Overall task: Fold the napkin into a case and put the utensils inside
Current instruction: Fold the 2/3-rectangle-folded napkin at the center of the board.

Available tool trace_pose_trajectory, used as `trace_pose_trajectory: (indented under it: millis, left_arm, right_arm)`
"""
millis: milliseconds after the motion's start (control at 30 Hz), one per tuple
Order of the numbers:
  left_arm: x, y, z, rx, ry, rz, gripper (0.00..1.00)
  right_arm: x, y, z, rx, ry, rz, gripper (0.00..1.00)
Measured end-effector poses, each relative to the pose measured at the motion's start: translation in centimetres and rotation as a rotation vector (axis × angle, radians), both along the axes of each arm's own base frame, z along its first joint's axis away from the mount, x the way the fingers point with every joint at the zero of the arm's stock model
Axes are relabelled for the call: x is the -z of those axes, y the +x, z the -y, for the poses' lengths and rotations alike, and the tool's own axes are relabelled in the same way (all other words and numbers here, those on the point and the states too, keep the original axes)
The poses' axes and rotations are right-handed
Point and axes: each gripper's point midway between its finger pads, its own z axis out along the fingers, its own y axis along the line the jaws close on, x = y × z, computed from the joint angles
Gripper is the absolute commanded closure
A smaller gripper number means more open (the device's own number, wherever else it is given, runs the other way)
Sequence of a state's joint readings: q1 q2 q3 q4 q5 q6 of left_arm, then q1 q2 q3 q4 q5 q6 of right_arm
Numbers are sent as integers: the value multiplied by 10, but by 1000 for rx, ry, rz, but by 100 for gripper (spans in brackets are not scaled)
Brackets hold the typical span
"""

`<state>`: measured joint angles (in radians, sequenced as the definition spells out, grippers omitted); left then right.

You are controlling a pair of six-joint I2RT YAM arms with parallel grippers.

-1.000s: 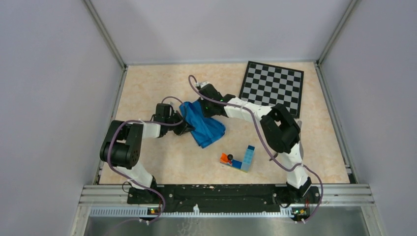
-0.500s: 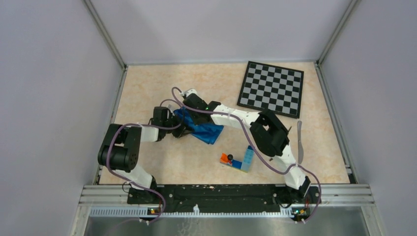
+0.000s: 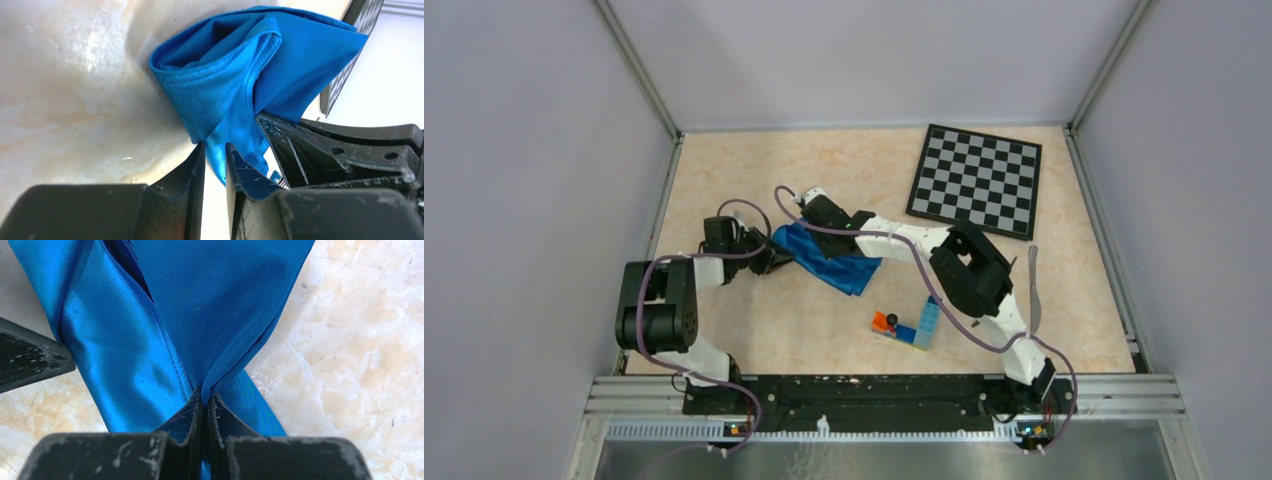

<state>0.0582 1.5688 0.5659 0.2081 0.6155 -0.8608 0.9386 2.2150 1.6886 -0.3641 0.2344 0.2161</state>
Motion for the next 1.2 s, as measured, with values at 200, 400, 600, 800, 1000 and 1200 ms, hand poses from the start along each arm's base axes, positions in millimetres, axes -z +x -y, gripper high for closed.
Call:
trace_pose_trajectory:
  millis: [200, 400, 600, 800, 1000, 1200]
  left_arm:
    - [11, 8, 1, 6, -8, -34, 74]
    - [12, 13, -2, 4, 9, -32, 81]
    - [12, 14, -3, 9, 21, -38, 84]
    - [11, 15, -3, 8, 24, -40, 87]
    - [12, 14, -3, 12, 28, -41, 87]
    - [13, 13, -5, 25, 52, -44, 87]
  right_arm:
    - [-2, 1, 0, -17, -14, 16, 100]
    - [-17, 0, -14, -60, -30, 87, 100]
    - [-23, -12, -31, -120, -26, 118, 100]
    - [-24, -15, -45, -162, 39, 112, 92]
    - [-10, -21, -50, -206, 109, 52, 92]
    - [-1, -22, -51, -239, 175, 16, 95]
